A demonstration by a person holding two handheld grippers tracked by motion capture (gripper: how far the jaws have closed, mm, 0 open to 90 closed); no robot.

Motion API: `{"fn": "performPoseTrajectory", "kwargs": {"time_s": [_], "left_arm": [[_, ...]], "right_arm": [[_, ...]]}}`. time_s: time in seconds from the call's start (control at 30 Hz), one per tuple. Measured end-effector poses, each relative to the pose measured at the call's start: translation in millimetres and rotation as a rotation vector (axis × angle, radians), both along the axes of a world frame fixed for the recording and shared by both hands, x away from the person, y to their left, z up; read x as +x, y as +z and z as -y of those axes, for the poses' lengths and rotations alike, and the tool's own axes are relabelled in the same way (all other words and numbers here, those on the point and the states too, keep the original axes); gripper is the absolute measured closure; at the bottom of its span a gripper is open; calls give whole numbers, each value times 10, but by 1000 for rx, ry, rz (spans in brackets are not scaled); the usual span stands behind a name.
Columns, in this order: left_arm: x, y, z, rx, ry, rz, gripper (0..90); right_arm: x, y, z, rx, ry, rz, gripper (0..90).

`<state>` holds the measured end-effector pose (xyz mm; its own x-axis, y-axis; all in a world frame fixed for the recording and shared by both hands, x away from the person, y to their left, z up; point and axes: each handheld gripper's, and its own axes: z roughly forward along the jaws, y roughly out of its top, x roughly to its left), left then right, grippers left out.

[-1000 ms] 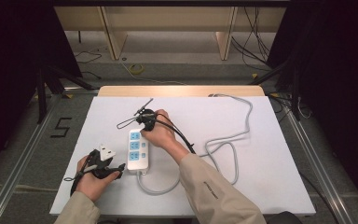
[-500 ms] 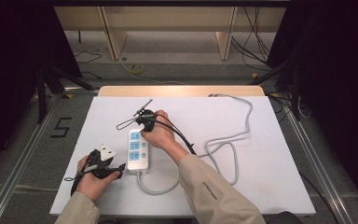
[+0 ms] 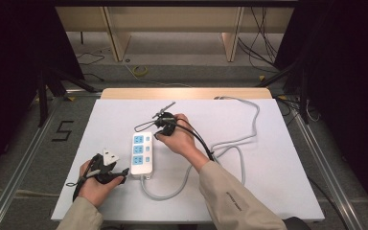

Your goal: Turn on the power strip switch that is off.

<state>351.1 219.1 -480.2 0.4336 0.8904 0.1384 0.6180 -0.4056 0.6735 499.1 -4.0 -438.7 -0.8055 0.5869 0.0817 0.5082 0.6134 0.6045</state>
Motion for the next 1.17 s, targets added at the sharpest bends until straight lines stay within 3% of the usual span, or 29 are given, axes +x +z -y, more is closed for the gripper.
{"fn": "performPoseTrajectory", "kwargs": {"time_s": [0.3, 0.63, 0.87, 1.0, 1.17], "left_arm": [[0, -21, 7, 1, 0, -2, 334], [-10, -28, 5, 6, 0, -4, 334], [-13, -36, 3, 9, 2, -6, 334], [-11, -42, 5, 10, 6, -6, 334], [-5, -40, -4, 16, 10, -1, 333]], "right_arm": [[-174, 34, 616, 26, -35, -9, 793], [-524, 15, 1292, 70, -72, 15, 752], [-811, -4, 1817, 84, -126, 35, 714], [-945, -28, 2051, 113, -165, 42, 701], [-1091, -65, 2200, 133, -186, 49, 650]]}}
